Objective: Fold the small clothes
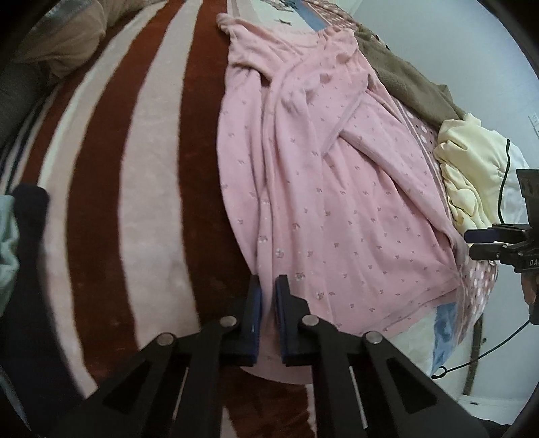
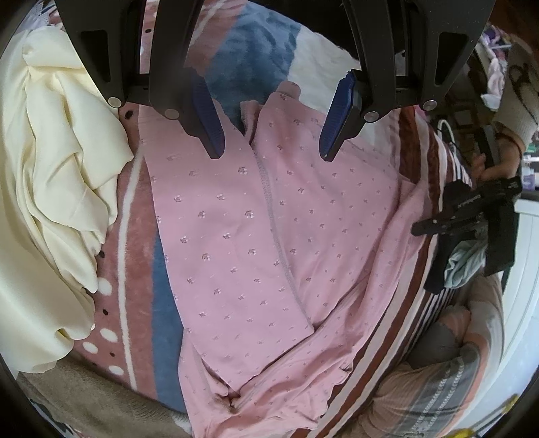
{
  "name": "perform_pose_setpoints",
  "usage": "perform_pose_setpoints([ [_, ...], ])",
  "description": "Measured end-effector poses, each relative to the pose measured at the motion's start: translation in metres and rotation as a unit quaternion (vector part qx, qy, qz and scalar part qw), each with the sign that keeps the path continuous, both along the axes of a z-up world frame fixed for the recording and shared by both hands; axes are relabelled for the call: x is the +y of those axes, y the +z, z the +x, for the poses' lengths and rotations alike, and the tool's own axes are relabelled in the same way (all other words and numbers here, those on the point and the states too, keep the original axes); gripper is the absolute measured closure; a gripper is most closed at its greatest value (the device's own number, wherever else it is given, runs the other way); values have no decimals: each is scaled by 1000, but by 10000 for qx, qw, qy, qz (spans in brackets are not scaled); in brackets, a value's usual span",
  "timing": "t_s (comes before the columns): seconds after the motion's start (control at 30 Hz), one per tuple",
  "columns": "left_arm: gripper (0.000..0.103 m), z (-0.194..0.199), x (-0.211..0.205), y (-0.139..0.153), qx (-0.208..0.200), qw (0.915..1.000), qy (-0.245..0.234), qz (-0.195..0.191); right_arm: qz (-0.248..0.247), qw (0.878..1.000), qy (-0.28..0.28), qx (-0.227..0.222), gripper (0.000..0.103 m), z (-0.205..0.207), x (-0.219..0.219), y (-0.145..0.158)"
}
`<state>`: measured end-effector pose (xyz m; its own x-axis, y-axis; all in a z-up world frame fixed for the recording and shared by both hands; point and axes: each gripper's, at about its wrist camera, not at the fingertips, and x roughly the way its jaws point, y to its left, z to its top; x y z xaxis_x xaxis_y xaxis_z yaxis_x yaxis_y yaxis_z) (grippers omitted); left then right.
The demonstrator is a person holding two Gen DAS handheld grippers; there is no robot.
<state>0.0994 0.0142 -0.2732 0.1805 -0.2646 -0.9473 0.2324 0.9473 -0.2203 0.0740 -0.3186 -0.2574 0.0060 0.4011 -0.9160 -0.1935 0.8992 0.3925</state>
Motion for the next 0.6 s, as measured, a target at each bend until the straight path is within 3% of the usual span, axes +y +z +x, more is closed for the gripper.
perform_pose_setpoints([
  [0.2,102,2,28,10,-172,9990,226,335,-12,10000,-21,-5,48,0,0,0],
  [0.3,102,7,46,8,-257,9958,452,755,-16,10000,-22,-10,49,0,0,0],
  [0.47,101,12,66,3,-75,9955,707,630,17,10000,-57,33,48,-1,0,-3],
  [0.5,97,11,67,3,-13,9966,722,404,24,10000,-60,46,48,-2,0,-4],
  [0.57,57,10,64,4,86,9977,670,62,21,10000,-51,64,49,-2,0,-5],
  [0.6,52,8,61,6,24,9982,607,7,16,10000,-45,75,49,-2,1,-6],
])
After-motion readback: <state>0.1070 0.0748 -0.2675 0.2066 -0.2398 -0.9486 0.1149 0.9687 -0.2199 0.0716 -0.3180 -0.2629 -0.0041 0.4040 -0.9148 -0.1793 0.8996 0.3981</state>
